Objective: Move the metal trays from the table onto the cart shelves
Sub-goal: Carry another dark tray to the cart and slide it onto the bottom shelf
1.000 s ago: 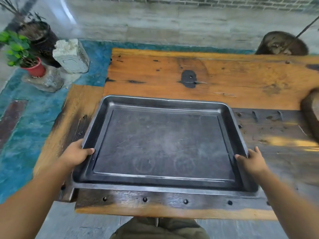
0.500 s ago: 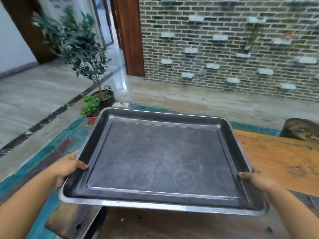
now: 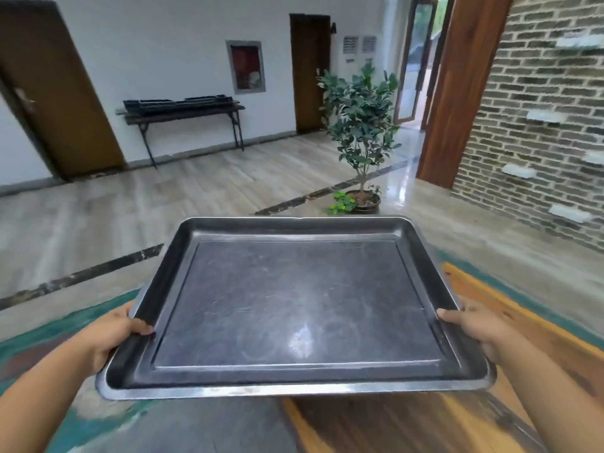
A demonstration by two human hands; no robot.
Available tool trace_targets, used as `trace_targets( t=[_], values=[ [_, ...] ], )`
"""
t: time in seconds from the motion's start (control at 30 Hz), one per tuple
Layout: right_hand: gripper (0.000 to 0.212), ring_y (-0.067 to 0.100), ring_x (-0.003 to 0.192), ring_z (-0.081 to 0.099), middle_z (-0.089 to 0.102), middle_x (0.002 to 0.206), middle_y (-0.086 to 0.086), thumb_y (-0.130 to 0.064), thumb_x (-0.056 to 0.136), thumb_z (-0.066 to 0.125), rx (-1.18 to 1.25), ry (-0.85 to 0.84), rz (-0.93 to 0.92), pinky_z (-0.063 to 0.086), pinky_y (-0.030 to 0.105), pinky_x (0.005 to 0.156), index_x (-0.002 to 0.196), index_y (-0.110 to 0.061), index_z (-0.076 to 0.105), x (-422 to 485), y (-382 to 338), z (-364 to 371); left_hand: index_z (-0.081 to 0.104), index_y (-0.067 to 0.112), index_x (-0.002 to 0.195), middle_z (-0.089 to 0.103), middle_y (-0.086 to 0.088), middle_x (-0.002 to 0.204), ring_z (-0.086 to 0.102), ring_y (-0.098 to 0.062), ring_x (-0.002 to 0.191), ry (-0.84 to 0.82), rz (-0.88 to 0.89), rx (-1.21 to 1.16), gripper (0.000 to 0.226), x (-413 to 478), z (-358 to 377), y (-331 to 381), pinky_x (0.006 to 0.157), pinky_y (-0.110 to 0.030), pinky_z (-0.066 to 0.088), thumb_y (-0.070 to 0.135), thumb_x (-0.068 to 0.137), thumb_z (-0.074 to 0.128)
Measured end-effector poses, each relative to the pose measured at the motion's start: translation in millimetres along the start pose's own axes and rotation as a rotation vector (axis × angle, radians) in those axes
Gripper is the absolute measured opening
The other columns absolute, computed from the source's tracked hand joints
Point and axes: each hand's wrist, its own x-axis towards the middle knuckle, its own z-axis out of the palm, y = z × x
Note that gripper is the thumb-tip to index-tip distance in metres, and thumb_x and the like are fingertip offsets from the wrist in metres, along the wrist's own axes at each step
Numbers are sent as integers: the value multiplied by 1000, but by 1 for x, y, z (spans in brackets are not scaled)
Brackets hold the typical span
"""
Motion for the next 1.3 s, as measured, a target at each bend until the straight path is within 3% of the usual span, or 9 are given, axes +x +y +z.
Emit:
trace_targets(
  t=[0.17, 0.27, 0.37, 0.53, 0.67, 0.73, 0.83, 1.0, 1.3],
  values=[
    [24, 26, 58, 62, 67, 79, 17, 9, 84, 65, -169, -197, -145, 53, 28, 48, 107, 3, 64, 3, -55, 117, 59, 23, 120, 70, -27, 98, 65, -43, 78, 251, -66, -145, 54, -77, -101, -70, 68, -48, 54, -14, 81, 56],
    [22, 28, 64, 65, 70, 76, 13, 3, 80, 73, -282, -276, -232, 57, 33, 59, 101, -4, 67, -6, -80, 192, 61, 21, 113, 74, -22, 86, 67, -40, 72, 406, -107, -217, 48, -116, -152, -116, 65, -46, 55, -14, 81, 56],
    [24, 21, 54, 65, 69, 65, 4, 9, 77, 74, -315, -378, -304, 49, 25, 49, 96, -3, 66, -21, -103, 271, 62, 18, 108, 74, -23, 84, 67, -41, 71, 530, -138, -293, 44, -152, -199, -161, 65, -48, 56, -16, 81, 56],
    [22, 22, 63, 60, 66, 74, 8, 13, 74, 74, -410, -509, -375, 44, 27, 57, 89, -1, 66, -61, -130, 404, 61, 10, 106, 69, -29, 89, 64, -41, 73, 694, -171, -338, 39, -208, -273, -225, 66, -50, 55, -19, 80, 56],
    [23, 21, 62, 58, 66, 74, 9, 15, 72, 72, -463, -604, -429, 41, 26, 57, 77, -6, 64, -100, -142, 504, 59, 3, 93, 69, -20, 65, 64, -34, 53, 841, -231, -293, 26, -258, -318, -273, 47, -36, 53, -20, 81, 58],
    [22, 21, 63, 57, 65, 75, 11, 16, 72, 71, -479, -665, -473, 41, 26, 59, 75, -4, 64, -120, -146, 550, 61, 1, 92, 70, -20, 67, 66, -35, 57, 916, -270, -296, 23, -286, -334, -294, 52, -37, 54, -18, 79, 62],
    [19, 22, 64, 58, 66, 76, 12, 14, 73, 71, -526, -771, -545, 41, 25, 59, 80, -3, 66, -150, -155, 615, 62, 0, 97, 70, -28, 86, 67, -44, 76, 996, -332, -352, 25, -325, -347, -325, 74, -49, 56, -16, 78, 66],
    [24, 19, 63, 59, 67, 71, 5, 11, 74, 72, -583, -940, -656, 40, 25, 56, 76, -12, 64, -194, -169, 714, 64, 4, 100, 71, -27, 90, 68, -43, 81, 1162, -442, -477, 31, -376, -344, -372, 84, -56, 54, -13, 75, 71],
    [24, 16, 56, 59, 65, 59, -2, 10, 70, 75, -679, -1240, -825, 41, 23, 47, 73, -13, 66, -254, -175, 863, 64, 4, 101, 72, -27, 89, 69, -44, 79, 1434, -629, -658, 34, -425, -282, -403, 76, -49, 56, -16, 74, 67]
  ],
)
